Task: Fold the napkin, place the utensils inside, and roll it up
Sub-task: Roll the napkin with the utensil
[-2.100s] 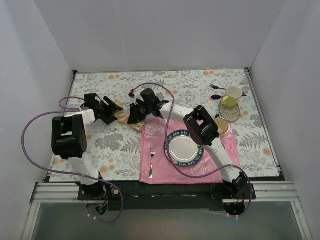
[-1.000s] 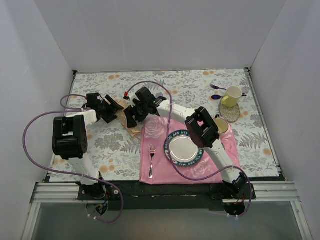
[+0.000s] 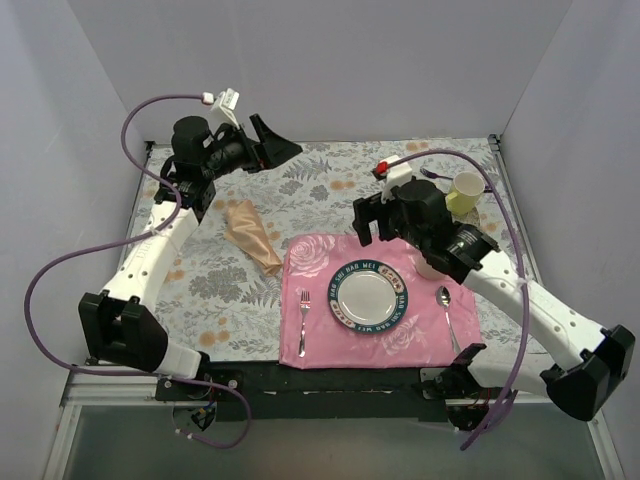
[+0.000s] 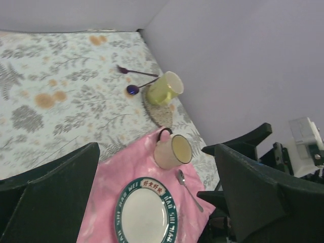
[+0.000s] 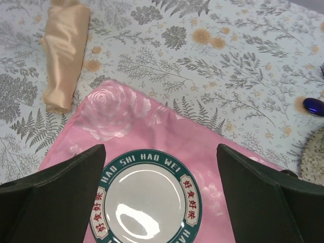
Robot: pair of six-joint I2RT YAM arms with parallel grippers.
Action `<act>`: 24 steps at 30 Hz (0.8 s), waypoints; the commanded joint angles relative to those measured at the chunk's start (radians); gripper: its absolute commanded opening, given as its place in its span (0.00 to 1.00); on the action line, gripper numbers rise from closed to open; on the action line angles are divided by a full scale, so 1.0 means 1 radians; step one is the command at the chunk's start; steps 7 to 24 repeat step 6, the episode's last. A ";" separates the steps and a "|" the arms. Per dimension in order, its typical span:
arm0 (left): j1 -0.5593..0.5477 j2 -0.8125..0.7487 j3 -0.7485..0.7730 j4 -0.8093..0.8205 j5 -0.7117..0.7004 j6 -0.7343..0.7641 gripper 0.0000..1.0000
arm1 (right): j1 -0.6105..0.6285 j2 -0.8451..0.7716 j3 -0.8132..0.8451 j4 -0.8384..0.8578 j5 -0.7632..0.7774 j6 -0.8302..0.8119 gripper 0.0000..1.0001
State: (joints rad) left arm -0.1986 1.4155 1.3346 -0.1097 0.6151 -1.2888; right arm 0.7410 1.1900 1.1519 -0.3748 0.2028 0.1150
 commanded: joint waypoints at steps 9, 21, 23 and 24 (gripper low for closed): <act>-0.117 0.056 0.100 0.104 0.106 -0.029 0.98 | 0.003 -0.125 -0.037 0.022 0.087 0.032 0.99; -0.117 0.056 0.100 0.104 0.106 -0.029 0.98 | 0.003 -0.125 -0.037 0.022 0.087 0.032 0.99; -0.117 0.056 0.100 0.104 0.106 -0.029 0.98 | 0.003 -0.125 -0.037 0.022 0.087 0.032 0.99; -0.117 0.056 0.100 0.104 0.106 -0.029 0.98 | 0.003 -0.125 -0.037 0.022 0.087 0.032 0.99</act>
